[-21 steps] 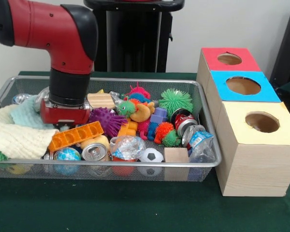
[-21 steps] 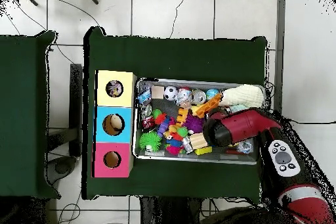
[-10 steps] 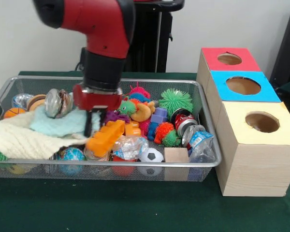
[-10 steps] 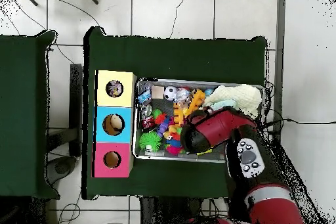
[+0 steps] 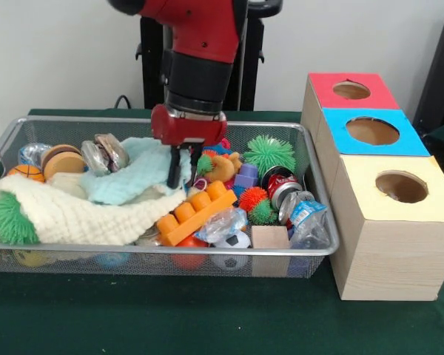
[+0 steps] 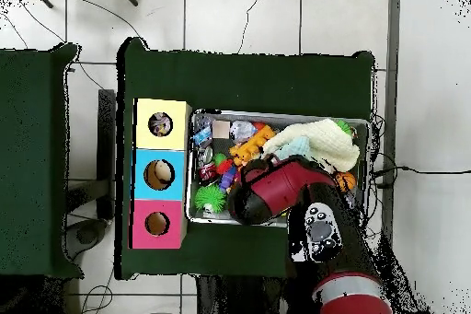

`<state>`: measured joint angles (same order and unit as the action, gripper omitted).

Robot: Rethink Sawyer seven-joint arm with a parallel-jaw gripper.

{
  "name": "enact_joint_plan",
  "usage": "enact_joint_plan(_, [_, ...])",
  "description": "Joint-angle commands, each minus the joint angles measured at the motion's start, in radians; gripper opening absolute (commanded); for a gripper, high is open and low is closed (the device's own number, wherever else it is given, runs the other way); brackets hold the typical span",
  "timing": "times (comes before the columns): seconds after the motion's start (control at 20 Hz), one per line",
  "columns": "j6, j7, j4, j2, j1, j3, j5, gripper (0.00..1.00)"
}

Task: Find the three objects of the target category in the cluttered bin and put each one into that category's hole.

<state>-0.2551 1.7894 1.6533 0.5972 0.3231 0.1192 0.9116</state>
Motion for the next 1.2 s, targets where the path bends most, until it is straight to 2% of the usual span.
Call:
enact_joint_plan(0.05, [0.078,0.257,0.125,0.024,-0.066,-0.033,-0.111,0.00])
enact_joint_plan(0.4, [0.127,0.265,0.158,0.024,-0.122,-0.087,-0.190,0.00])
enact_joint_plan(0.55, [0.103,0.240,0.204,0.059,-0.117,-0.071,-0.236,0.00])
enact_joint_plan(1.0, [0.086,0.265,0.300,0.143,-0.211,-0.117,-0.364,0.00])
enact_joint_plan(1.2, [0.097,0.246,0.362,0.180,-0.198,-0.093,-0.419,0.00])
